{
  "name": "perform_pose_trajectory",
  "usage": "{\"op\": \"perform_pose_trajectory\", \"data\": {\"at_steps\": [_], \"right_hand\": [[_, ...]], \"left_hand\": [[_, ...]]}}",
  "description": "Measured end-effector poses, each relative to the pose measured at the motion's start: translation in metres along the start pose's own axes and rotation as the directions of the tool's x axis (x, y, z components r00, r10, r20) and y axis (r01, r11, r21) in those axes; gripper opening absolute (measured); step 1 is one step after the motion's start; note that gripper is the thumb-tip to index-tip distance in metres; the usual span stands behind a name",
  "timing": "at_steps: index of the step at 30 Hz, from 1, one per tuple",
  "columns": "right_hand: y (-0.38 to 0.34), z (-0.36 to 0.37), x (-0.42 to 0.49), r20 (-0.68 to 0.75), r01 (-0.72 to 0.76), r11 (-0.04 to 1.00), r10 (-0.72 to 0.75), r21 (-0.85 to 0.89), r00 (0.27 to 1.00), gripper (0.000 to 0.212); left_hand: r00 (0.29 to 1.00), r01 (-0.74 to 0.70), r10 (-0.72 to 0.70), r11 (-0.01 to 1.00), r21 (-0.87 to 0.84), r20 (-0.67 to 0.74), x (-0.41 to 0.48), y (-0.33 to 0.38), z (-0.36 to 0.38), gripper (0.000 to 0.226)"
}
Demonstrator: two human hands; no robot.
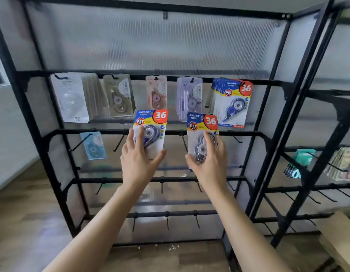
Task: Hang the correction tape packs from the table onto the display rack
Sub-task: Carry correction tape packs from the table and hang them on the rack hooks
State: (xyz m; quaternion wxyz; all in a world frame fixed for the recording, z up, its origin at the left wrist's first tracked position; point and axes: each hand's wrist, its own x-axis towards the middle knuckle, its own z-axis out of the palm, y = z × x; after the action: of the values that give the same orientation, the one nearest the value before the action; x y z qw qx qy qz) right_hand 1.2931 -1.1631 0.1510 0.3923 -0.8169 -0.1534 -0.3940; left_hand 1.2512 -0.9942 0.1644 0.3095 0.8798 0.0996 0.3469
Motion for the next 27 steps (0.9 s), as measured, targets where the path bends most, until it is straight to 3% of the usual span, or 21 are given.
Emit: {"op": "perform_pose_trajectory", "data": {"at_steps": [22,27], "right_hand": [[0.101,-0.036,0.116,-0.132,0.004,0.999,-0.010,-0.048,0.991,0.075],[0.118,-0.035,0.134,-0.094,0.025,0.995,-0.034,-0.100,0.995,0.075]], "left_hand": [[0.996,-0.086,0.085,0.996,-0.030,-0.030,0.054,0.083,0.090,0.086],[0.996,-0.081,0.081,0.997,-0.003,-0.034,0.055,0.087,0.107,0.085]]}}
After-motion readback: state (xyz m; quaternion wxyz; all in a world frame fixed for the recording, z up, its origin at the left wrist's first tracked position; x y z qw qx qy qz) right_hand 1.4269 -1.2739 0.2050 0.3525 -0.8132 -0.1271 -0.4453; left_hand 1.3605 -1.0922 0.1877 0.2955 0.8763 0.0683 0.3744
